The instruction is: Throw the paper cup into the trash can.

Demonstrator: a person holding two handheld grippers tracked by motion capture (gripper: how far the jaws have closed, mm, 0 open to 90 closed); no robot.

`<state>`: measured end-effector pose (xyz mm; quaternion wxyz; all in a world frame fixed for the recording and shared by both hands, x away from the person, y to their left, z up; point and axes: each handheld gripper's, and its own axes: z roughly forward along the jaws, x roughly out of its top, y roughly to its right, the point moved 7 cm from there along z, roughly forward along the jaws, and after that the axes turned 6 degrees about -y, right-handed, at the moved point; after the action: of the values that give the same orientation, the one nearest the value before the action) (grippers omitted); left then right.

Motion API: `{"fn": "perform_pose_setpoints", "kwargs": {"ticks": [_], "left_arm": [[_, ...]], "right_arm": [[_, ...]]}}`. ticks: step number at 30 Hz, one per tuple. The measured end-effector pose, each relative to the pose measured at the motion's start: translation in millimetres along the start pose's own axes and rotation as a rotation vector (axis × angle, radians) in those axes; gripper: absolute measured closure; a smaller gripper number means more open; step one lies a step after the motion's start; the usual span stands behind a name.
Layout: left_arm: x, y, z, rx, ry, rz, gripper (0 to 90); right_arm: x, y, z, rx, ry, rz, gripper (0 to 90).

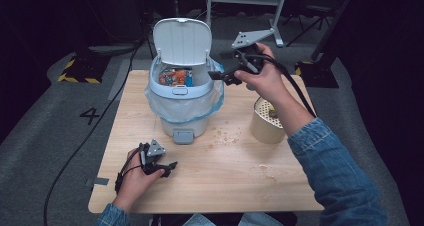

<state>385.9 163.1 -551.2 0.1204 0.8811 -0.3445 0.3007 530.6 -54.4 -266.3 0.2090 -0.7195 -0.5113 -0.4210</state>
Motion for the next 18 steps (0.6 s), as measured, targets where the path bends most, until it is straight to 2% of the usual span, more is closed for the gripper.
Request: {"fn": "perform_pose_setpoints", "kwargs": {"ticks": [3, 6, 8, 9, 10, 15, 17, 18], "left_arm": [[-0.4, 0.7, -4.5, -0.001, 0.008, -0.01, 26.7], [-1.1, -0.6, -6.7, 0.006, 0.01, -0.003, 26.8], [-2.6, -1.2, -7.4, -0.001, 0.014, -0.017, 27.0], [-2.6, -1.2, -7.4, -0.001, 0.014, -0.017, 27.0], [-4.0, -1.9, -7.5, 0.001, 0.011, -0.022, 27.0], [-7.1, -4.7, -8.8, 0.003, 0.004, -0.032, 27.0], [-7.4, -5.7, -9.2, 0.007, 0.004, -0.031, 27.0], [-8.1, -6.7, -10.0, 0.007, 0.002, -0.035, 27.0]], "right_arm": [[-9.2, 0.7, -17.9, -0.01, -0.006, 0.01, 21.5], [-20.1, 1.3, -35.0, -0.025, -0.017, 0.017, 21.6], [-26.3, 1.9, -46.7, -0.035, -0.018, 0.021, 22.0], [-26.3, 1.9, -46.7, -0.035, -0.018, 0.021, 22.0], [-33.2, 2.2, -58.9, -0.039, -0.016, 0.031, 22.2], [-51.1, 2.4, -79.5, -0.033, -0.033, 0.063, 29.2], [-54.3, 1.9, -83.5, -0.029, -0.028, 0.072, 29.4], [-61.9, 1.7, -90.8, -0.035, -0.022, 0.083, 29.4]]}}
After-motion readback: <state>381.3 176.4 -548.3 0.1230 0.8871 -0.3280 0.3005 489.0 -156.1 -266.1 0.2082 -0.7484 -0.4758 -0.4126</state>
